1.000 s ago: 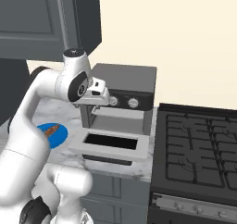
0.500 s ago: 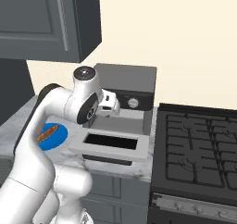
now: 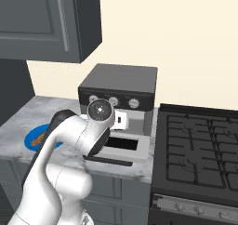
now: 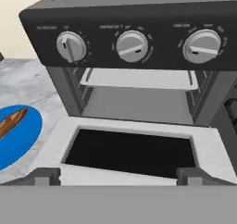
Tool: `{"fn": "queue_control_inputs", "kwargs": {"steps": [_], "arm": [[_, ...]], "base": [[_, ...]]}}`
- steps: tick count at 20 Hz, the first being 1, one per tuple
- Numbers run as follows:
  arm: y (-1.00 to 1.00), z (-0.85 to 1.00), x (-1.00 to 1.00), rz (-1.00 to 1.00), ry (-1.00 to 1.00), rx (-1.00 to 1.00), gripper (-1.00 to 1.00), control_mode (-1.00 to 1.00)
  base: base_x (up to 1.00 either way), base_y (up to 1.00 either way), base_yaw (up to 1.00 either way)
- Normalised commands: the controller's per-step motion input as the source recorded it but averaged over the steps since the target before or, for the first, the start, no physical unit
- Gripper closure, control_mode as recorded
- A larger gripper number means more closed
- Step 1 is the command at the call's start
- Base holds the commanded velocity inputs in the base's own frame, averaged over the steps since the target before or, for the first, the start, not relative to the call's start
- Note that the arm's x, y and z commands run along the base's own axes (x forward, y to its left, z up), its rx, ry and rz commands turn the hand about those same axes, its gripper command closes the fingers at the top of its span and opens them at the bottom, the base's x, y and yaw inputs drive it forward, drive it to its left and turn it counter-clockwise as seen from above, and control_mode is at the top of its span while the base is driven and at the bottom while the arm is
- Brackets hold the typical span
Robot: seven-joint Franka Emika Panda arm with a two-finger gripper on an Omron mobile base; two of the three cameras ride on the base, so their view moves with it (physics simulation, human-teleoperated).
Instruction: Pull the toaster oven rack outwards. Pick up the baguette from the plate and place it on the toaster oven rack. Close the toaster oven door fully and set the temperature to the lowest setting.
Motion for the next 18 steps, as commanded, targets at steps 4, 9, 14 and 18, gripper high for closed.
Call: {"fn": "queue_control_inputs", "kwargs": {"steps": [4, 9, 14, 18], "arm": [[-0.35, -0.11, -0.08, 0.11, -0.17, 0.06, -1.00, -1.00], [-0.15, -0.12, 0.00, 0.10, -0.15, 0.01, -1.00, -1.00], [0.00, -0.08, 0.00, 0.15, -0.13, 0.00, -1.00, -1.00], [0.00, -0.04, 0.00, 0.13, -0.12, 0.00, -1.00, -1.00]], "base": [[0.00, 0.00, 0.00], [0.00, 0.00, 0.00], [0.00, 0.00, 0.00], [0.00, 0.00, 0.00]]}}
